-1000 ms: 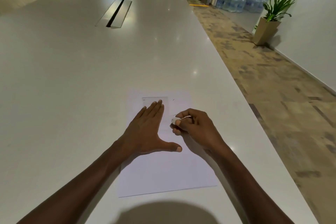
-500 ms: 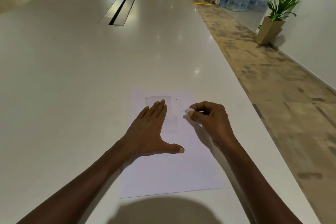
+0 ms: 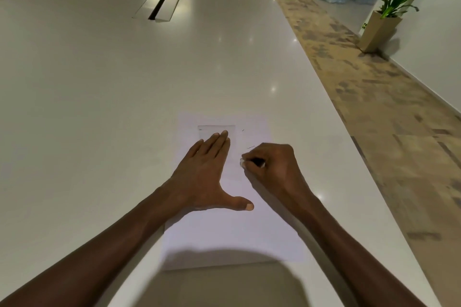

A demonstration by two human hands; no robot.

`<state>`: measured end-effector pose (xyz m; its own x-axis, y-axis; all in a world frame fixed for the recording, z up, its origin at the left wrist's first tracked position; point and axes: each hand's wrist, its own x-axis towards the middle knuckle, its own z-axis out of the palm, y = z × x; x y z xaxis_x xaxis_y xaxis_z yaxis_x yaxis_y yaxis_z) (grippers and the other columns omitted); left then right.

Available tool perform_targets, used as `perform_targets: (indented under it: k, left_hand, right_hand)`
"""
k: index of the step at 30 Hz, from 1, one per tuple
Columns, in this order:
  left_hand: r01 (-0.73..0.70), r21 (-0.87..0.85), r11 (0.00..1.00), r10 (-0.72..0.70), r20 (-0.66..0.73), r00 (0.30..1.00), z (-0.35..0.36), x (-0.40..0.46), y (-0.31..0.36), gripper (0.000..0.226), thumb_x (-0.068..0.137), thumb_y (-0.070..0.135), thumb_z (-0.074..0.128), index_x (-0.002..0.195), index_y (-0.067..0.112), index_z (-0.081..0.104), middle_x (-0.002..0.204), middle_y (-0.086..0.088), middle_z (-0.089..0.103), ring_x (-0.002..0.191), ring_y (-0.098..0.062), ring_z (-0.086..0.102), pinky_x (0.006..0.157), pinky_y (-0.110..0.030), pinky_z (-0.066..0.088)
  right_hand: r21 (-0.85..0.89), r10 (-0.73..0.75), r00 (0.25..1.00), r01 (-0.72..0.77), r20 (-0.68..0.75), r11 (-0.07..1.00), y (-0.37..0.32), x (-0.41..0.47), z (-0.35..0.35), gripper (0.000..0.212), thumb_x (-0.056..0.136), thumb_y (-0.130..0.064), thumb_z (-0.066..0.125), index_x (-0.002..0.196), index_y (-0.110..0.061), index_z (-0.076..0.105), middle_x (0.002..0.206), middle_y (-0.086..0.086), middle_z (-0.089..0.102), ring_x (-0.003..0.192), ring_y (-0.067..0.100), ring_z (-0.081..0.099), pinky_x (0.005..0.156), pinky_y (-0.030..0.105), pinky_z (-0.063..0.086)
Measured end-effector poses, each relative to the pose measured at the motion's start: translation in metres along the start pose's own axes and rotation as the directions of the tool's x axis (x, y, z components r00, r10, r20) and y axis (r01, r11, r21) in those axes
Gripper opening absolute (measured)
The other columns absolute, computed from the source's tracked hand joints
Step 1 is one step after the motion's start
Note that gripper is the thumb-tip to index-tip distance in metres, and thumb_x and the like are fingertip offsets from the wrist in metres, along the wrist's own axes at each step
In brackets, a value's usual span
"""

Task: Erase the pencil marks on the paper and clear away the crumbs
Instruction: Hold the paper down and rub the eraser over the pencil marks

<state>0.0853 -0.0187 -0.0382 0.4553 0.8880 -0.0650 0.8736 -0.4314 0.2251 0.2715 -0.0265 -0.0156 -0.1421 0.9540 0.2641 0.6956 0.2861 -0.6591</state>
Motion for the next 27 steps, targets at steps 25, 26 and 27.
perform_targets:
  k: [25, 26, 27]
  left_hand:
    - [0.017, 0.0, 1.0, -0.017, 0.009, 1.0, 0.0, 0.001, 0.001, 0.147, 0.049, 0.106, 0.031, 0.154, 0.012, -0.012, 0.161, 0.0, -0.023, 0.148, -0.013, -0.018, 0.123, -0.041, -0.001]
    - [0.018, 0.0, 1.0, -0.018, 0.005, 1.0, -0.001, 0.001, 0.0, 0.147, 0.049, 0.106, 0.031, 0.154, 0.012, -0.012, 0.161, 0.001, -0.023, 0.148, -0.013, -0.018, 0.123, -0.041, 0.0]
    - [0.018, 0.0, 1.0, -0.018, 0.002, 1.0, -0.001, 0.001, 0.0, 0.148, 0.049, 0.106, 0.03, 0.154, 0.012, -0.012, 0.161, 0.001, -0.023, 0.148, -0.013, -0.018, 0.122, -0.041, 0.0]
  right_hand:
    - [-0.189, -0.171, 0.985, 0.173, 0.026, 0.967, 0.019, 0.046, 0.01, 0.021, 0.081, -0.005, 0.061, 0.062, 0.004, 0.063, 0.057, 0.016, 0.062, 0.06, 0.026, 0.059, 0.059, 0.041, 0.048]
    - [-0.197, -0.174, 0.984, 0.177, 0.033, 0.964, 0.018, 0.051, 0.011, 0.021, 0.081, -0.005, 0.06, 0.063, 0.004, 0.064, 0.058, 0.018, 0.062, 0.06, 0.028, 0.06, 0.06, 0.041, 0.048]
    - [-0.2, -0.175, 0.984, 0.18, 0.041, 0.963, 0.019, 0.052, 0.01, 0.02, 0.081, -0.005, 0.061, 0.064, 0.005, 0.065, 0.059, 0.019, 0.063, 0.06, 0.029, 0.06, 0.06, 0.041, 0.048]
